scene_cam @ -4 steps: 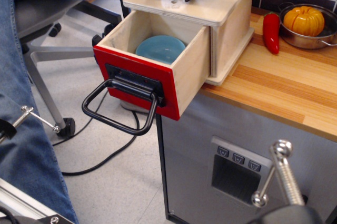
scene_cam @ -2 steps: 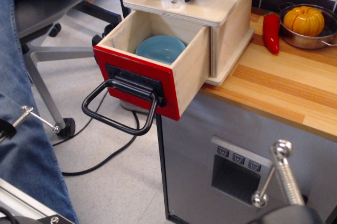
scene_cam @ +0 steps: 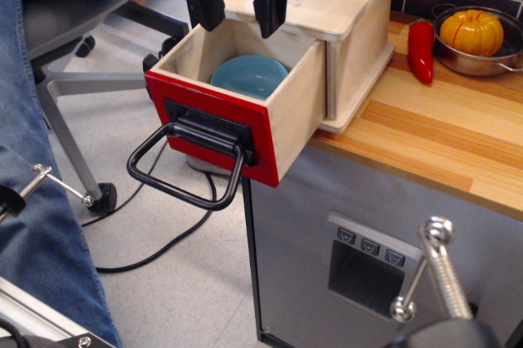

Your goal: Close drawer of box

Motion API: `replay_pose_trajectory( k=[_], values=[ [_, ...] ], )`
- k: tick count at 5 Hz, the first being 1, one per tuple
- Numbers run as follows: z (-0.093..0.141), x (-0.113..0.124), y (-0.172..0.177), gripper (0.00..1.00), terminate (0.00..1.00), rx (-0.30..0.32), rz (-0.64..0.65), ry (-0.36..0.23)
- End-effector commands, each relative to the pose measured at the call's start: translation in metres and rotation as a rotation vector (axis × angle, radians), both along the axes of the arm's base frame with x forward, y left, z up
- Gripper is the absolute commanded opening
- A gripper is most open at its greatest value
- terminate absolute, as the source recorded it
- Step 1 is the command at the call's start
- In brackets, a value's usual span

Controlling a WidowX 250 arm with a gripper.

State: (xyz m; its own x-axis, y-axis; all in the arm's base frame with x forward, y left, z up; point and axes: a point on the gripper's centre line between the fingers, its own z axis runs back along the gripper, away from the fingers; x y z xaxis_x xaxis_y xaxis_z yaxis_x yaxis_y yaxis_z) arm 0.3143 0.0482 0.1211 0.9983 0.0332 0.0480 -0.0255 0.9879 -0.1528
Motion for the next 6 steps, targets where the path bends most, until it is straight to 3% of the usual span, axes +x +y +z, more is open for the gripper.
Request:
replay_pose_trajectory(
  k=[1,3,4,6],
  values=[
    [0.007,-0.050,0.003,1.00,0.00,0.026,-0.083,-0.084],
    [-0.013,-0.082,0.004,1.00,0.00,0.053,-0.077,-0.084],
    [-0.030,-0.079,0.001,1.00,0.00,0.100,-0.050,-0.110],
    [-0.035,-0.052,-0.001,1.00,0.00,0.116,-0.046,-0.073]
  ],
)
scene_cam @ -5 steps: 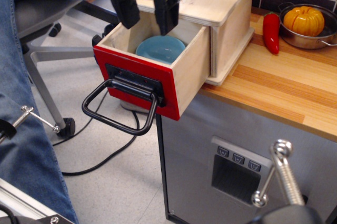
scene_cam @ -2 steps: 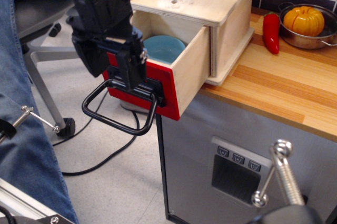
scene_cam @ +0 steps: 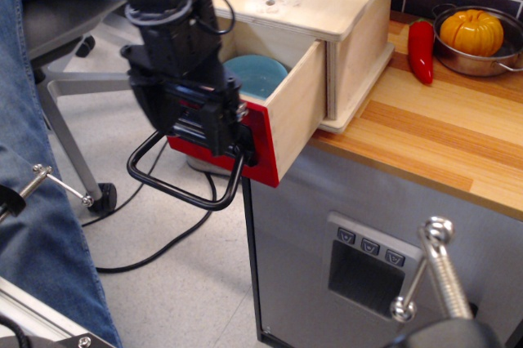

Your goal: Close drawer of box

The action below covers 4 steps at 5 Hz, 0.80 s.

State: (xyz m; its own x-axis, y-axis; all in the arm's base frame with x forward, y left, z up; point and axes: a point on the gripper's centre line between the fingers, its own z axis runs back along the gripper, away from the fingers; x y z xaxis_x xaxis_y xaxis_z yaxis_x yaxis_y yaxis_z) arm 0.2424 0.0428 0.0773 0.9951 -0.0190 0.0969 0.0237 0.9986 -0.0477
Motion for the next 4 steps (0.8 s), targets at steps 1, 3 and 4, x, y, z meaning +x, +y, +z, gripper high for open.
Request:
replay_pose_trajectory(
  k=[1,3,4],
  values=[
    [0.011,0.037,0.005,1.00,0.00,0.019,-0.003,-0.042],
    [0.023,0.077,0.011,1.00,0.00,0.017,-0.010,-0.040],
    [0.024,0.094,0.011,1.00,0.00,0.025,-0.017,-0.035]
  ],
)
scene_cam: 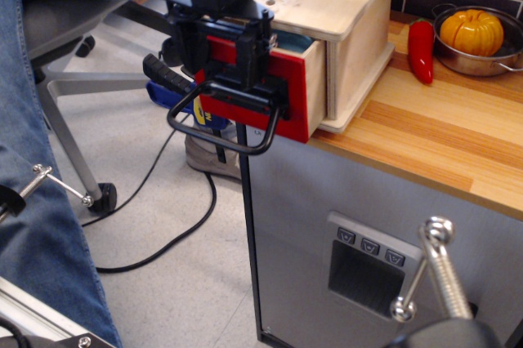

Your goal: Close drawer of box

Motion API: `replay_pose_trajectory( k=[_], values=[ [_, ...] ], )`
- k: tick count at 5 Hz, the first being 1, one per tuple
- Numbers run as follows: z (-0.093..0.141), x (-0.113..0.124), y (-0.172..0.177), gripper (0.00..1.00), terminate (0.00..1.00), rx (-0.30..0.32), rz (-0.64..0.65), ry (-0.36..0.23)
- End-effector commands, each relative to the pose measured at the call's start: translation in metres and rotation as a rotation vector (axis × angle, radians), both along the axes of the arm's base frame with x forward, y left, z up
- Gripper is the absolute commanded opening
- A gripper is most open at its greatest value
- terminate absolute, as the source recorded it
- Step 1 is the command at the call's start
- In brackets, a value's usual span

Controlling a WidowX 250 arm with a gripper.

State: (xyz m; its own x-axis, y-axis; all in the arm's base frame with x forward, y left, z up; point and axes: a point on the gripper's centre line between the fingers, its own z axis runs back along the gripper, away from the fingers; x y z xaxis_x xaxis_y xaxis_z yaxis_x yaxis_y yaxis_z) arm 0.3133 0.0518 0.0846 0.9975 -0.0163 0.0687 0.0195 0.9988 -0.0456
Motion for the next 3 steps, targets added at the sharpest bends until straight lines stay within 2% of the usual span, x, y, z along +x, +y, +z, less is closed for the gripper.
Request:
replay_pose_trajectory(
  k=[1,2,3],
  values=[
    [0.0173,0.0324,0.0033,1.00,0.00,0.016,-0.023,-0.066],
    [0.0204,0.0382,0.0057,1.00,0.00,0.010,-0.021,-0.027],
    [0.0192,0.0335,0.0046,1.00,1.00,0.016,-0.030,-0.054]
  ],
)
